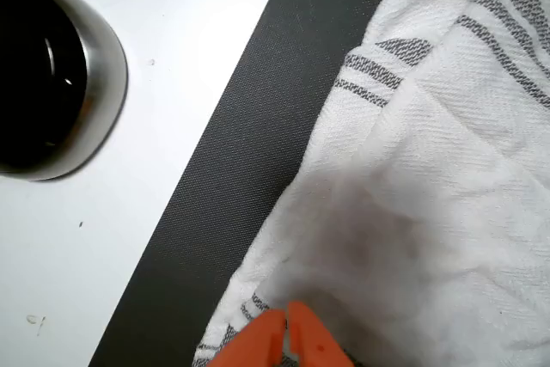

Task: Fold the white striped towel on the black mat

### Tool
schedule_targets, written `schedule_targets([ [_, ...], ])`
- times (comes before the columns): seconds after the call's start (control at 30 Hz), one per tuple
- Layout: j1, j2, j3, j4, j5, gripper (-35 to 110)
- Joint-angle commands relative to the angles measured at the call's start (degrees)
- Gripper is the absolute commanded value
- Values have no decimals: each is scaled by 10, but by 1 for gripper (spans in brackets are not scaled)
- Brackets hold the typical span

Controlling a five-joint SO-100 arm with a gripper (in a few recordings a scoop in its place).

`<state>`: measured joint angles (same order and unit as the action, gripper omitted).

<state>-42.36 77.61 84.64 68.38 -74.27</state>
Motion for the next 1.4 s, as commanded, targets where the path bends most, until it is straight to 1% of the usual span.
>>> schedule_targets([
  [0.0, -10, 12, -18, -1, 3, 2],
  [0.23, 1, -31, -66, 9, 18, 9],
  [0.43, 19, -72, -112, 29, 22, 12],
  [0.73, 57, -82, -96, 18, 12, 13],
  [1.03, 59, -127, -85, -13, 11, 13],
  [1.27, 52, -149, -84, -31, 12, 20],
  [1.37, 47, -155, -91, -28, 13, 20],
])
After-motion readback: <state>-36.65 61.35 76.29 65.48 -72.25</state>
